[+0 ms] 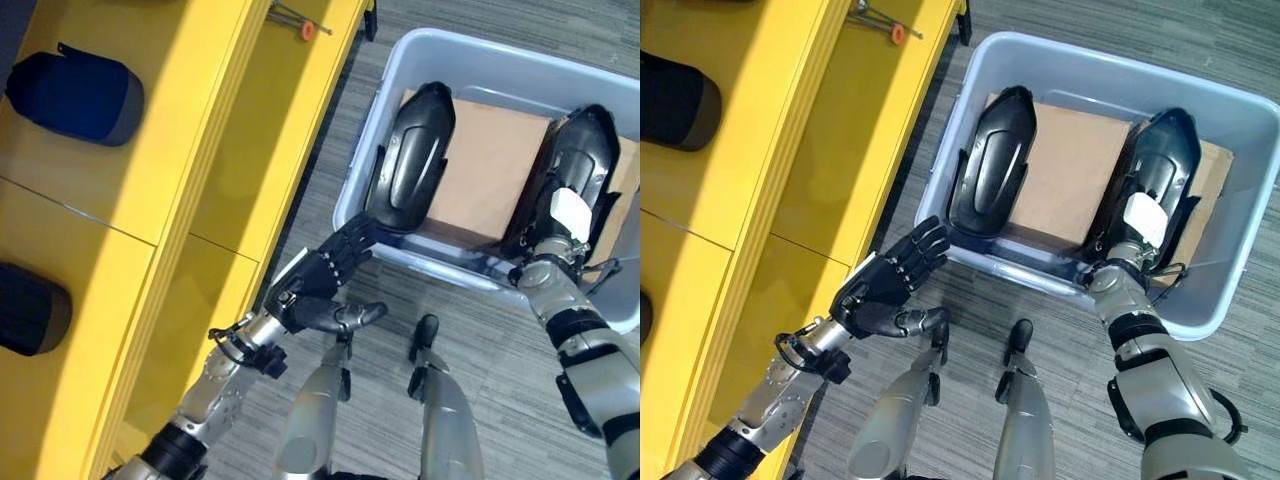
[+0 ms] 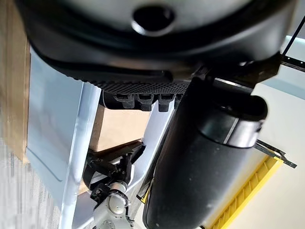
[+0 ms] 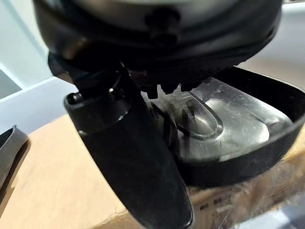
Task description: Move parts from the plastic box to the shelf.
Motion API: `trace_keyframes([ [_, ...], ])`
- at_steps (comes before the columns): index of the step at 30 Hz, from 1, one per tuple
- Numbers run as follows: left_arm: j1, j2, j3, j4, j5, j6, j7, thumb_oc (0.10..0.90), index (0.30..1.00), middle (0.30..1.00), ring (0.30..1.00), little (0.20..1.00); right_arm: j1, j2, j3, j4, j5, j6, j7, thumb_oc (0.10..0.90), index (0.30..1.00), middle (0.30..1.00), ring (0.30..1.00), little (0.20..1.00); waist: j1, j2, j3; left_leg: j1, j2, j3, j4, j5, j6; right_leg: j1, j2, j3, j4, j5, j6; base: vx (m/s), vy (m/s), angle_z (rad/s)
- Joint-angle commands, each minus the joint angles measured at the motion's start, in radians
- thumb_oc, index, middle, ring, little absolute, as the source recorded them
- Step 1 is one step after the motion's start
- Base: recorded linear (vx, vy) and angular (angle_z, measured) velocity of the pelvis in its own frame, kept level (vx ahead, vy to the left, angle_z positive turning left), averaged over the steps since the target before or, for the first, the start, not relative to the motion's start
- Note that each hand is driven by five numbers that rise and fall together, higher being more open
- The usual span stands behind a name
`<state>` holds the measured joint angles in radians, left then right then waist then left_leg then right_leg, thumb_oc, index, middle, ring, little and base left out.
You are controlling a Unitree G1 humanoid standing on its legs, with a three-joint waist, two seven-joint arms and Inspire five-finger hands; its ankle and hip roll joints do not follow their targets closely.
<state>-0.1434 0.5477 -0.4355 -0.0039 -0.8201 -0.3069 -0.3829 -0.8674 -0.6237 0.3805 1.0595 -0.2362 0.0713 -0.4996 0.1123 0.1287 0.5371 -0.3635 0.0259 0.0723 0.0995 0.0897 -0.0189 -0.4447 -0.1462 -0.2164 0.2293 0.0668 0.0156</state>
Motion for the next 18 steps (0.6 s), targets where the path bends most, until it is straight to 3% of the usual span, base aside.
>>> trace_keyframes([
  [1,0.004,0.02,-0.007,-0.179,-0.044,-0.082,-0.062,0.9,1.0,1.0,1.0,1.0,-0.172,-0.161,0.058,-0.073,-0.103,-0.073,-0.102,0.9,1.0,1.0,1.0,1.0,0.003,0.061,-0.017,-0.006,-0.053,0.016,-0.002,-0.057,0.022,0.044,0.04,0.011,0.211,-0.254,-0.007,0.0,0.0,0.0],
  [8,0.037,0.038,-0.013,-0.194,-0.062,-0.101,-0.084,0.9,1.0,1.0,1.0,1.0,-0.182,-0.225,0.053,-0.135,-0.21,-0.059,-0.218,0.9,1.0,1.0,1.0,1.0,-0.009,0.061,-0.017,0.023,-0.047,0.023,-0.013,-0.06,0.02,0.067,0.044,0.021,0.19,-0.244,0.0,-0.01,0.008,-0.02],
  [13,0.065,0.036,-0.01,-0.199,-0.056,-0.113,-0.108,0.9,1.0,1.0,1.0,1.0,-0.116,-0.227,0.009,-0.207,-0.149,-0.151,-0.272,0.9,1.0,1.0,1.0,1.0,-0.026,0.052,-0.017,0.062,-0.046,0.028,-0.031,-0.066,0.02,0.104,0.047,0.033,0.159,-0.24,0.005,0.0,-0.002,-0.02],
  [18,0.062,0.017,-0.009,-0.21,-0.052,-0.114,-0.082,0.9,1.0,1.0,1.0,1.0,0.003,-0.195,-0.116,-0.492,-0.223,-0.23,-0.325,0.9,1.0,1.0,1.0,1.0,-0.069,0.046,-0.017,0.105,-0.038,0.042,-0.044,-0.072,0.02,0.139,0.055,0.057,0.121,-0.224,0.009,0.0,0.024,-0.08],
])
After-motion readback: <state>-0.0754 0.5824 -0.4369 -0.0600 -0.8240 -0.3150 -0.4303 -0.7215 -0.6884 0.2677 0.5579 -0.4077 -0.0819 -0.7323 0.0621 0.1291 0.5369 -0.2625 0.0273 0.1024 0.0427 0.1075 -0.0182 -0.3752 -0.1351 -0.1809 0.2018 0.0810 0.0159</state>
